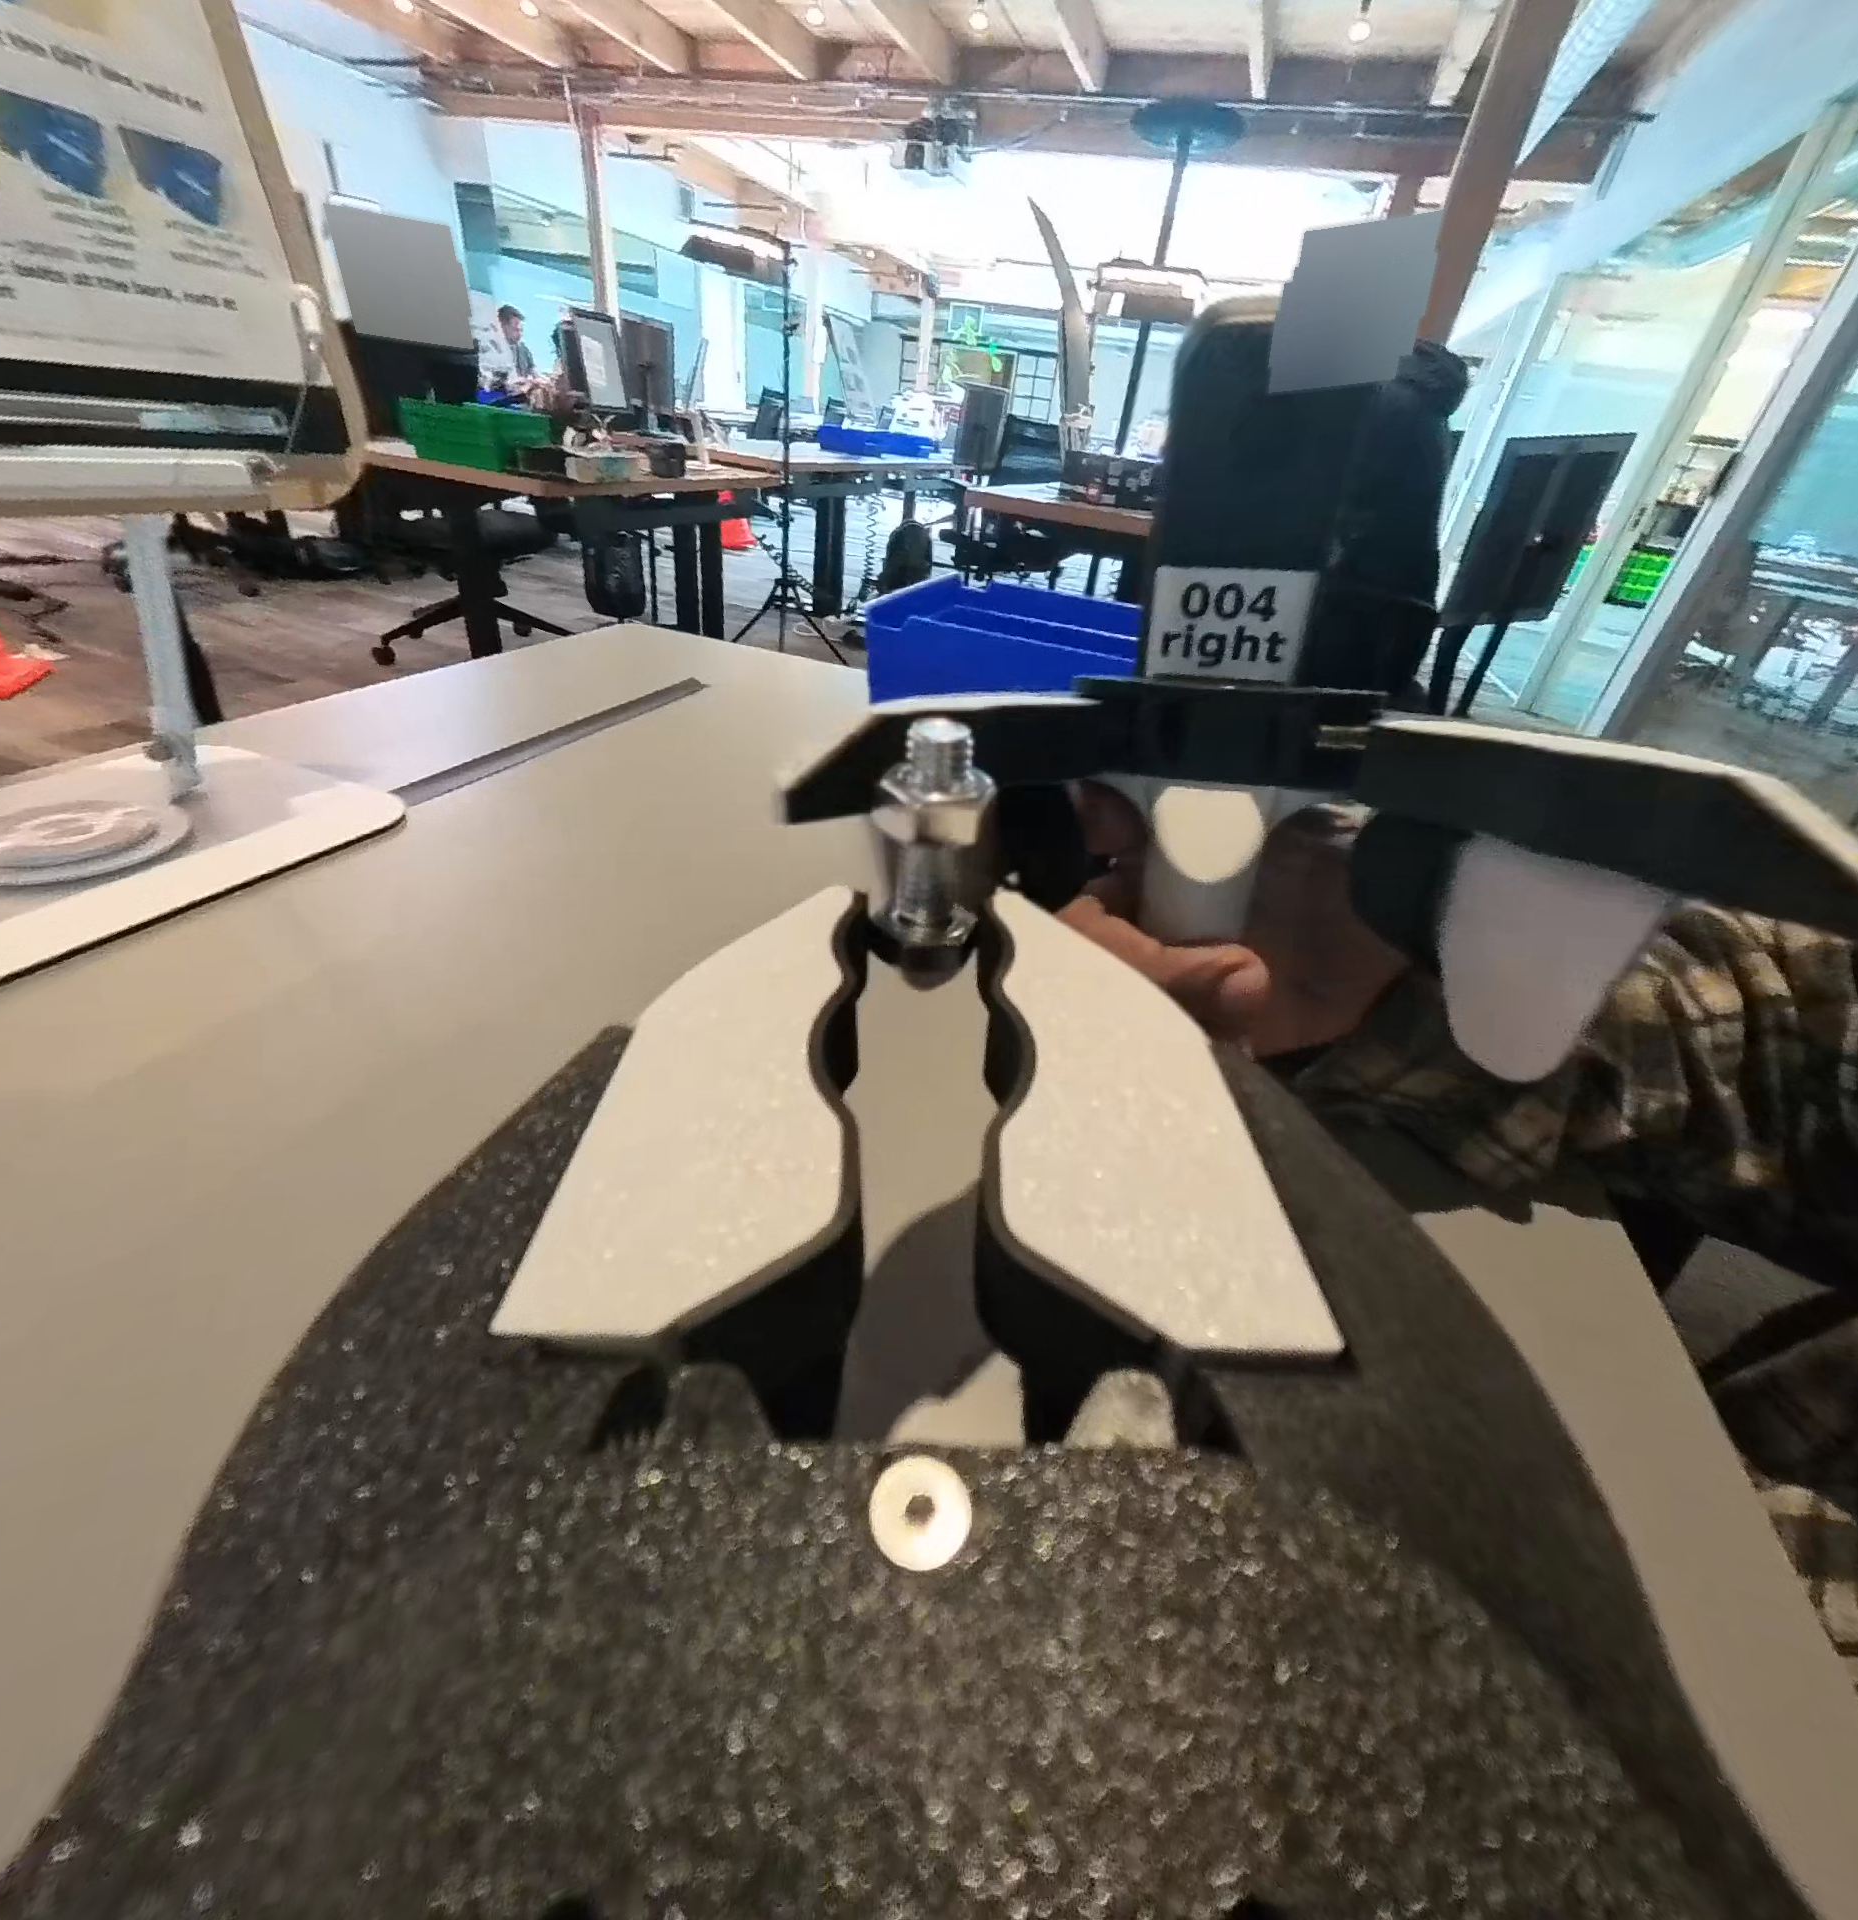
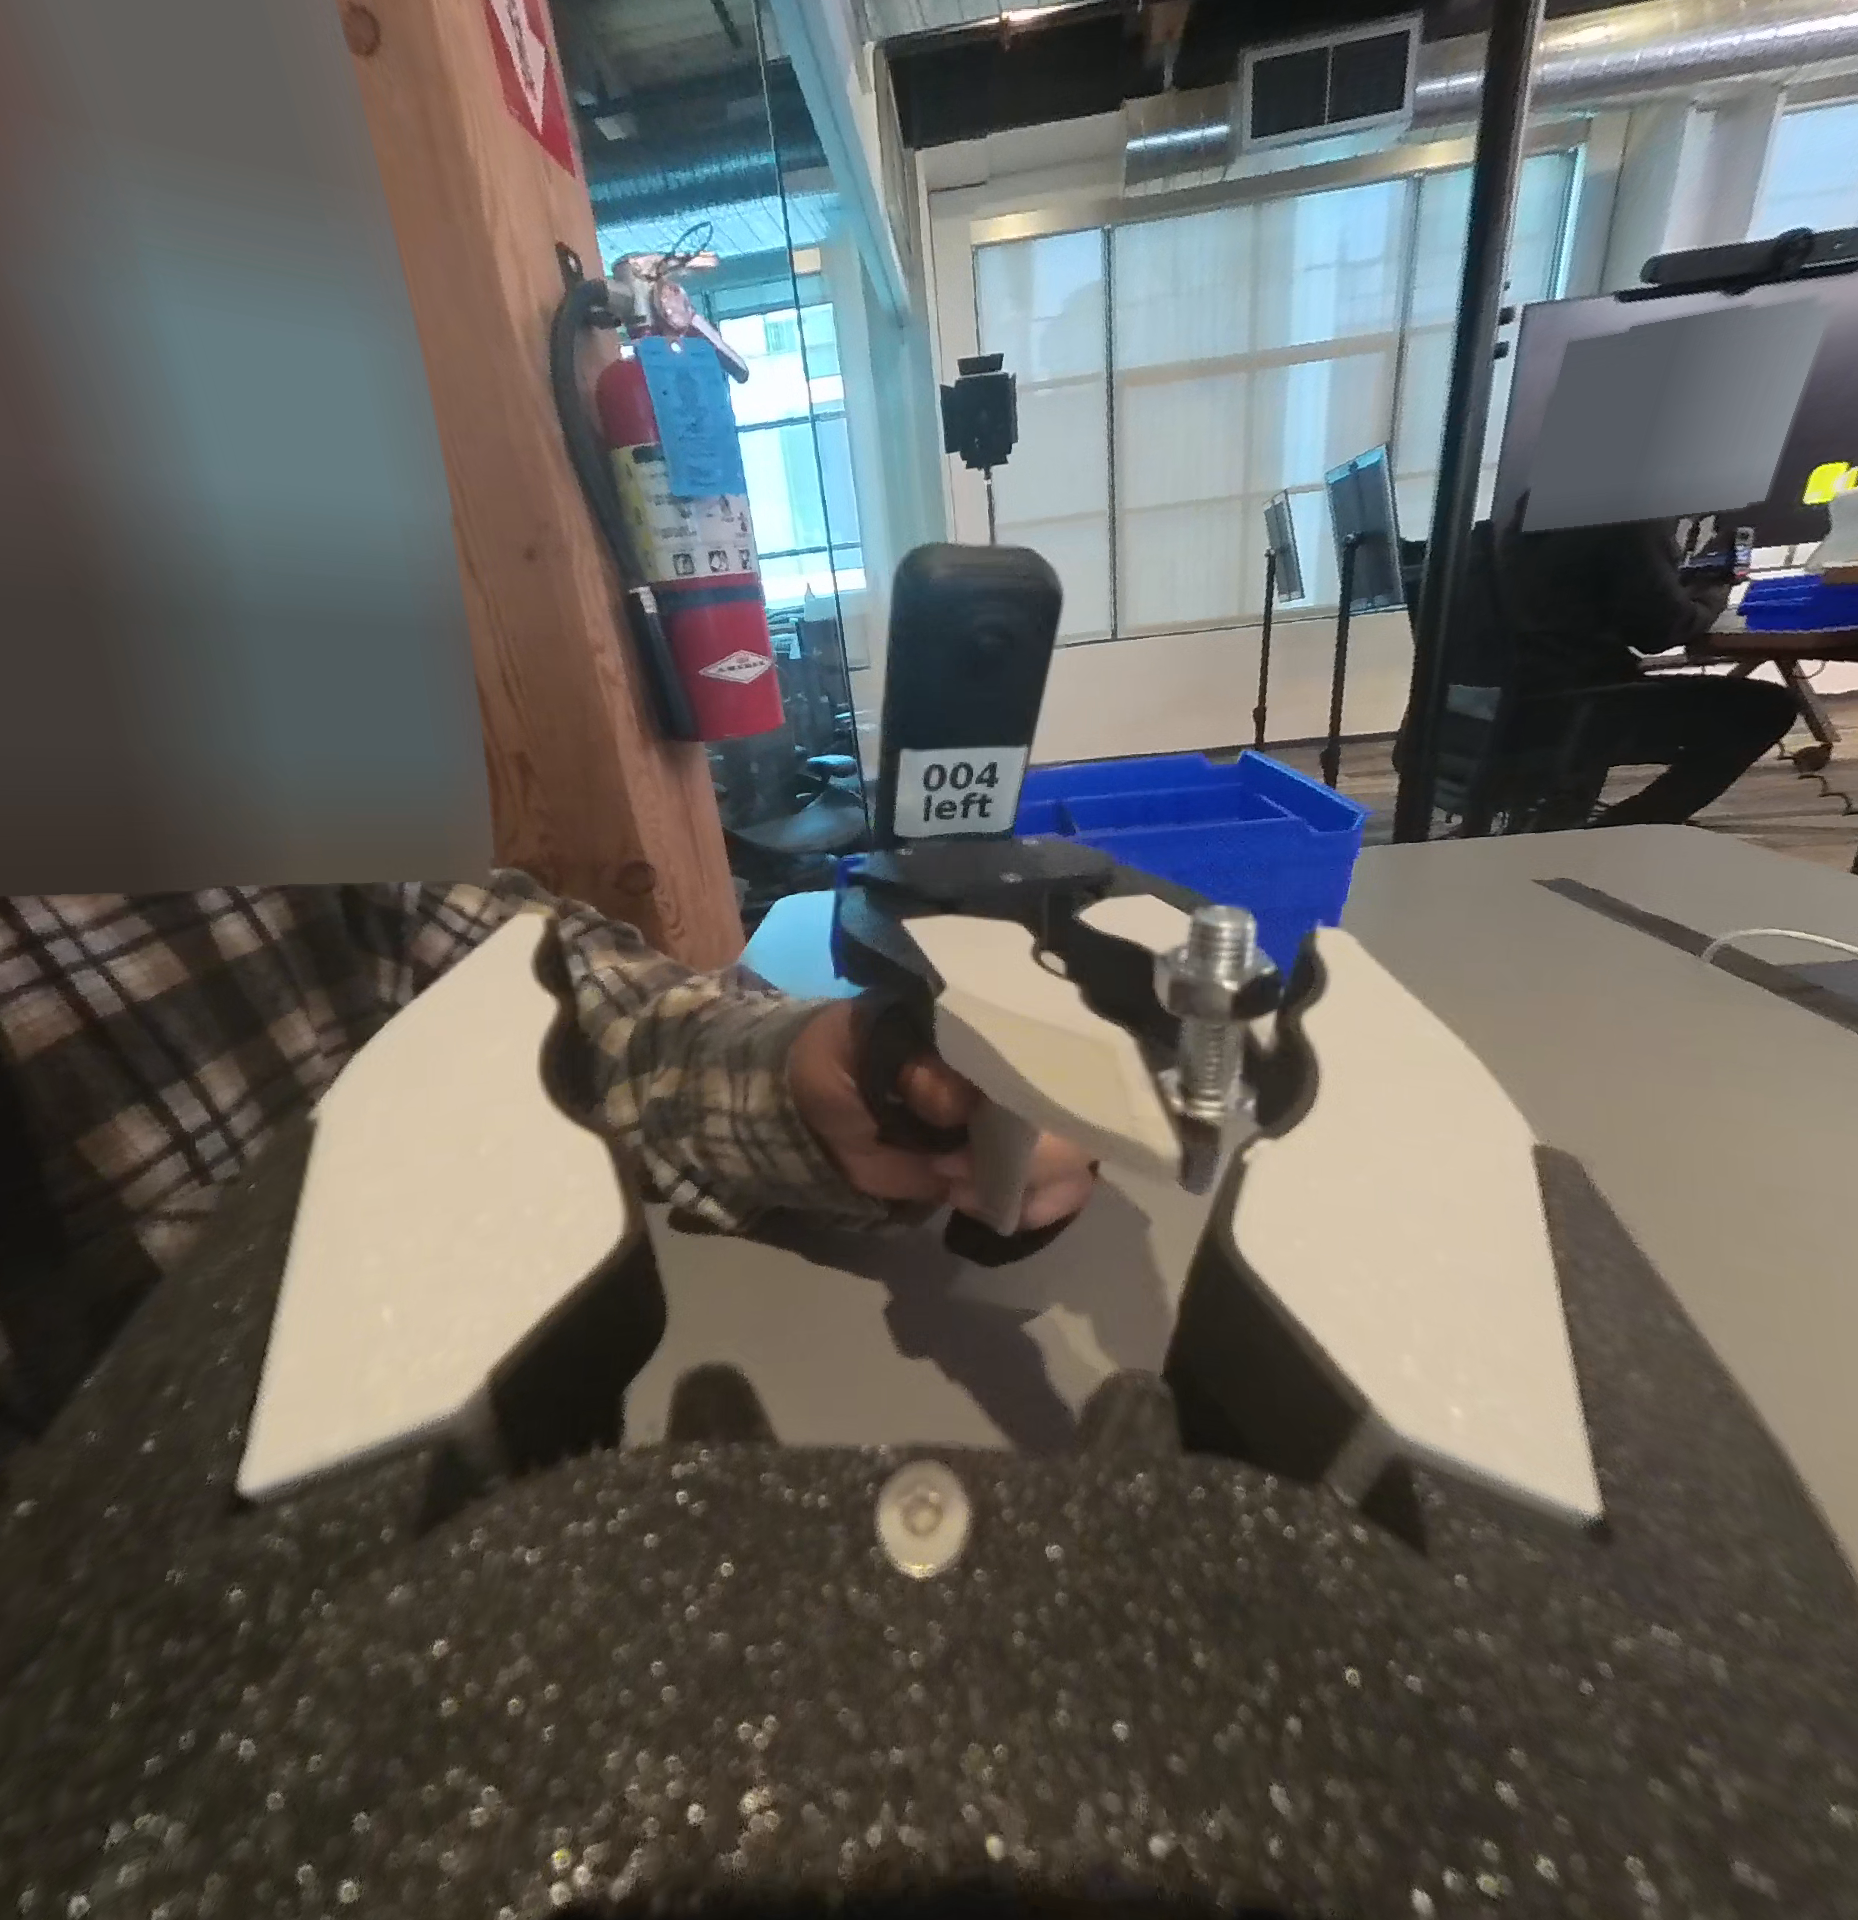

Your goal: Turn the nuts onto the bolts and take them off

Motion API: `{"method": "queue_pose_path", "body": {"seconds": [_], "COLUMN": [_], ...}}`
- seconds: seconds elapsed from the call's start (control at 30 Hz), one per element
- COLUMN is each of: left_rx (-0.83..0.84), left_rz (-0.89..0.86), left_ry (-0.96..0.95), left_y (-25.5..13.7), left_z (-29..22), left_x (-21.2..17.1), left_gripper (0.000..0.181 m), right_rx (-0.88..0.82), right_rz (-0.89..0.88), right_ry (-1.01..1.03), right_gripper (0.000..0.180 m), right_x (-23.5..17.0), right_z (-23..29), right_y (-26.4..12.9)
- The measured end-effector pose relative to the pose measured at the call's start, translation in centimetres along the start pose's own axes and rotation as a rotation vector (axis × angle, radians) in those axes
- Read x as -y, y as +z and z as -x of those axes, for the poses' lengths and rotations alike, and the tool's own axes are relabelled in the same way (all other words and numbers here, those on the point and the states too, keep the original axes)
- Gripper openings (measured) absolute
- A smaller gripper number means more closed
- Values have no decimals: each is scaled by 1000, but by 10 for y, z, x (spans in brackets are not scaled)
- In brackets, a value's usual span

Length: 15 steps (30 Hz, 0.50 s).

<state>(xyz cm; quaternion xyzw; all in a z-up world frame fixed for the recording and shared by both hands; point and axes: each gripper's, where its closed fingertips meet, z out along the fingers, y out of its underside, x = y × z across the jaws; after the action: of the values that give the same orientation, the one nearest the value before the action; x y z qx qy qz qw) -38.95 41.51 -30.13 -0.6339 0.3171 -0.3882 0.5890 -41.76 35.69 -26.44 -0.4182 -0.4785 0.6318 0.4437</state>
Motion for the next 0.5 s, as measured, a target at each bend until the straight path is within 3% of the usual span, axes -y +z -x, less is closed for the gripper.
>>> {"method": "queue_pose_path", "body": {"seconds": [0.17,0.37,0.5], "left_rx": [81,-1,55], "left_rz": [-27,-4,-13], "left_ry": [-48,12,-13], "left_y": [-15,-1,-9], "left_z": [26,-1,16], "left_x": [4,2,3], "left_gripper": [19,19,19], "right_rx": [-8,6,1], "right_rz": [-3,3,12], "right_ry": [2,-3,-16], "right_gripper": [121,126,125], "right_x": [2,0,-1], "right_z": [-2,2,2], "right_y": [-3,2,0]}}
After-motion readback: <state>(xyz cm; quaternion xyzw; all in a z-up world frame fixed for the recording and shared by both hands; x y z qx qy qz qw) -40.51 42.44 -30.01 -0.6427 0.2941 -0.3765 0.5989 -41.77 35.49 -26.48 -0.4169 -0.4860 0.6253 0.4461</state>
